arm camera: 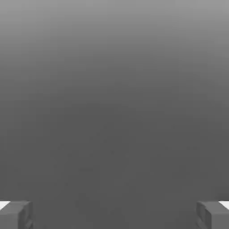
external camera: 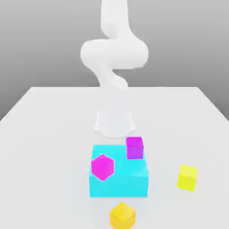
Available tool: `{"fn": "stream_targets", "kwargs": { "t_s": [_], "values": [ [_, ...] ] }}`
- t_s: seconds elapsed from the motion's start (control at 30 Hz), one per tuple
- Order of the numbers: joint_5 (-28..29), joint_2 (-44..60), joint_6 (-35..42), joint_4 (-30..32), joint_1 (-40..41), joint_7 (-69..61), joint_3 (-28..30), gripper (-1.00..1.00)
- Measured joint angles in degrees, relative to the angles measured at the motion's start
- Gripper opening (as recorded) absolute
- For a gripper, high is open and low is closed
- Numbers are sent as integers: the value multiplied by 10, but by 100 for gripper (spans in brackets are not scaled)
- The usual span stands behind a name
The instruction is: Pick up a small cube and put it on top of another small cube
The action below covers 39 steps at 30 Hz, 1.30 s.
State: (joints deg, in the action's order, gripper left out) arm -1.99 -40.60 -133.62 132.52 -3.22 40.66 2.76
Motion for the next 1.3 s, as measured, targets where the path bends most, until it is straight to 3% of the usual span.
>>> {"fn": "stream_targets", "kwargs": {
  "t_s": [0.3,0.57,0.73,0.93,1.07,1.1,1.3],
  "values": [
    [-84,192,-65,26,-96,-197,80,0],
    [-145,359,-122,49,-135,-359,101,0],
    [-142,455,-164,66,-139,-432,98,0],
    [-84,556,-224,86,-145,-474,108,0],
    [-109,632,-282,72,-122,-503,80,0],
    [-118,652,-297,68,-113,-509,69,-100],
    [-122,662,-303,66,-109,-512,64,-100]
  ]
}}
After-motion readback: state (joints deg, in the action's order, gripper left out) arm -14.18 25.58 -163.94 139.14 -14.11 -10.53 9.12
